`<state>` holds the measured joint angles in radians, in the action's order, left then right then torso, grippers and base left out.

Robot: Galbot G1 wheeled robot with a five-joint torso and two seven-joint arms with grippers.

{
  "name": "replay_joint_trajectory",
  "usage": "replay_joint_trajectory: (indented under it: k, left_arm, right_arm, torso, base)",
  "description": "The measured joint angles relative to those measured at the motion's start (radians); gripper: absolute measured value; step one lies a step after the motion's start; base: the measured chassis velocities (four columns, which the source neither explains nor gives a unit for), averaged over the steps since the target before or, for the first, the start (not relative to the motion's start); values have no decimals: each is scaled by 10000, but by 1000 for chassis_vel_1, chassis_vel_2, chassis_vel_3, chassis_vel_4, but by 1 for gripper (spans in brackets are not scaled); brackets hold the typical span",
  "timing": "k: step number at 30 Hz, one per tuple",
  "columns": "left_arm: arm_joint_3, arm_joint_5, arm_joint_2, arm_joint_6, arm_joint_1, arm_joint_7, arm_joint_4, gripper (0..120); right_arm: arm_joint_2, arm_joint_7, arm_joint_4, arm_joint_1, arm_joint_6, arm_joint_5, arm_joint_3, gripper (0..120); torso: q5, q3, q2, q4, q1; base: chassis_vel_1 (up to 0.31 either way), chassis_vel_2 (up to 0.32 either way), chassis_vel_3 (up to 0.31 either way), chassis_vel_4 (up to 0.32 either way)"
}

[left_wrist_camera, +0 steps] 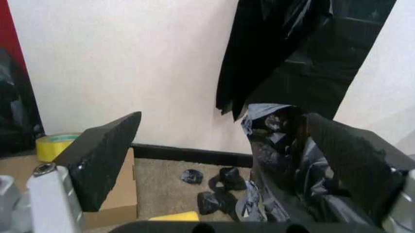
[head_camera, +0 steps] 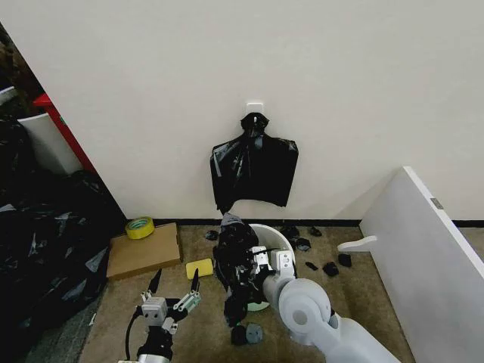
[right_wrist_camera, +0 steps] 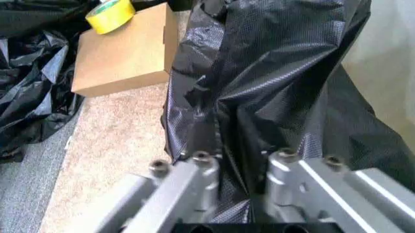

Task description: Place the garbage bag over the trash bin.

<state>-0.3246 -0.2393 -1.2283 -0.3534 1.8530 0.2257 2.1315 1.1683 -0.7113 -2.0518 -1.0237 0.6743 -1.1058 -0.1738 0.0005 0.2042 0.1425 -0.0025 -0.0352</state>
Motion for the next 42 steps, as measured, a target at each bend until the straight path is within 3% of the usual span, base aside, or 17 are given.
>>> replay_joint_trajectory:
  k: [3, 12, 19, 28, 34, 37, 41, 42]
  left_arm:
    - [2, -12, 19, 2, 2, 5, -2, 100]
    - [15, -35, 66, 58, -65, 21, -4, 100]
    - [153, -440, 285, 443, -264, 10, -155, 100]
    - [313, -785, 767, 933, -745, 11, -428, 100]
    - [509, -1242, 1286, 1559, -1351, 11, -459, 100]
    - [620, -1628, 1731, 2162, -2029, 0, -394, 100]
    - [826, -2620, 2613, 3567, -3252, -19, -231, 100]
    - [826, -2620, 2613, 3567, -3252, -19, -231, 100]
  right_arm:
    - [46, -23, 57, -1, -40, -2, 7, 0]
    - [-43, 133, -171, -129, -602, 34, 240, 0]
    - [-551, 1685, -1063, -742, -1550, -20, 706, 0]
    - [-663, 2597, -933, -1042, -1798, 696, 717, 0]
    - [-637, 2721, -660, -1082, -1847, 1199, 608, 0]
    - [-629, 2733, -669, -1104, -1847, 1280, 572, 0]
    - [-657, 2726, -747, -1118, -1823, 1316, 514, 0]
    - [-657, 2726, -747, -1118, -1823, 1316, 514, 0]
  torso:
    - [0, 0, 0, 0, 0]
    - [1, 0, 0, -1, 1]
    - [0, -1, 0, -2, 1]
    - [0, -1, 0, -1, 1]
    - [0, -1, 0, 1, 1]
    - [-2, -1, 0, 0, 1]
    - [-2, 0, 0, -3, 0]
    - [-2, 0, 0, -3, 0]
  base:
    - [0, 0, 0, 0]
    - [0, 0, 0, 0]
    - [0, 0, 0, 0]
    - [0, 0, 0, 0]
    - [0, 0, 0, 0]
    - [0, 0, 0, 0]
    - [0, 0, 0, 0]
    - [0, 0, 0, 0]
